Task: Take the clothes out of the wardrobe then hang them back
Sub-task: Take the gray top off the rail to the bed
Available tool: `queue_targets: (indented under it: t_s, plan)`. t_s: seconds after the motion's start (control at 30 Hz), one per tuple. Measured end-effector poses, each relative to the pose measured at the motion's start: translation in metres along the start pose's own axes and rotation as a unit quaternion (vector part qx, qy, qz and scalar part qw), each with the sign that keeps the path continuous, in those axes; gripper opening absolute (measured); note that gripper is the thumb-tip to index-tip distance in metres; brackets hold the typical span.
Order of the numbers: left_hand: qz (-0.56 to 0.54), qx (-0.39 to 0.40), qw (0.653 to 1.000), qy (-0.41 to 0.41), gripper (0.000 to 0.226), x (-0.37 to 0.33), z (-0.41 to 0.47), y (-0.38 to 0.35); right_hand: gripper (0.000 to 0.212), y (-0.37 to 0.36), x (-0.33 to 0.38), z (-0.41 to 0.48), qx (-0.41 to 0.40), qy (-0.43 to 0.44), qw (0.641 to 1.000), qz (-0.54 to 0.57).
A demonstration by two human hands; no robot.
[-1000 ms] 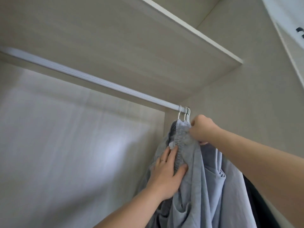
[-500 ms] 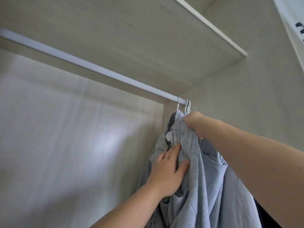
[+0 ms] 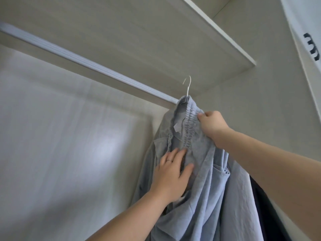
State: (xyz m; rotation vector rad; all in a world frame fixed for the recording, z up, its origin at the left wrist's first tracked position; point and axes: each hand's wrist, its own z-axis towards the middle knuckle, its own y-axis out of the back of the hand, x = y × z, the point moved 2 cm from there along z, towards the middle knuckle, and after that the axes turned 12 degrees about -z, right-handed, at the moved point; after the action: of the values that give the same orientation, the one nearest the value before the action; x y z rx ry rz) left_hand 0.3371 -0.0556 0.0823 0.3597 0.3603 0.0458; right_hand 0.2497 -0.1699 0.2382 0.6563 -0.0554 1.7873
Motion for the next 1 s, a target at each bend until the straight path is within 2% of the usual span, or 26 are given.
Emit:
queue_targets:
  t_s: [0.1,0.23,0.33,0.5,0.77,0.83,0.9,1.0]
  plan:
    - [0.008,-0.099,0.994,-0.039,0.075,-0.018,0.003,0.011,0.034,0.039,0.001,-0.011,-0.025,0.070,0.988,-0.137]
    - [0.008,-0.201,0.977,-0.074,0.066,-0.054,0.013,0.021,0.035,0.103,-0.007,-0.033,-0.078,0.132,0.942,-0.299]
    - [-0.017,-0.241,0.965,-0.102,0.065,-0.085,0.019,0.018,0.027,0.158,-0.018,-0.056,-0.120,0.140,0.897,-0.403]
    - [-0.060,-0.276,0.948,-0.149,0.056,-0.158,0.024,-0.016,0.023,0.266,-0.037,-0.100,-0.150,0.115,0.853,-0.487]
    - [-0.161,-0.163,0.965,-0.125,0.054,-0.327,-0.025,-0.123,0.021,0.461,-0.059,-0.197,-0.170,0.057,0.807,-0.563]
    - [-0.193,-0.115,0.967,-0.119,0.055,-0.376,-0.041,-0.155,0.020,0.517,-0.063,-0.231,-0.169,0.028,0.785,-0.595]
    - [-0.254,-0.054,0.958,-0.122,0.056,-0.427,-0.060,-0.189,0.020,0.572,-0.066,-0.267,-0.171,0.001,0.766,-0.620]
    - [-0.361,0.011,0.924,-0.126,0.043,-0.505,-0.095,-0.238,0.018,0.646,-0.063,-0.328,-0.170,-0.040,0.735,-0.656]
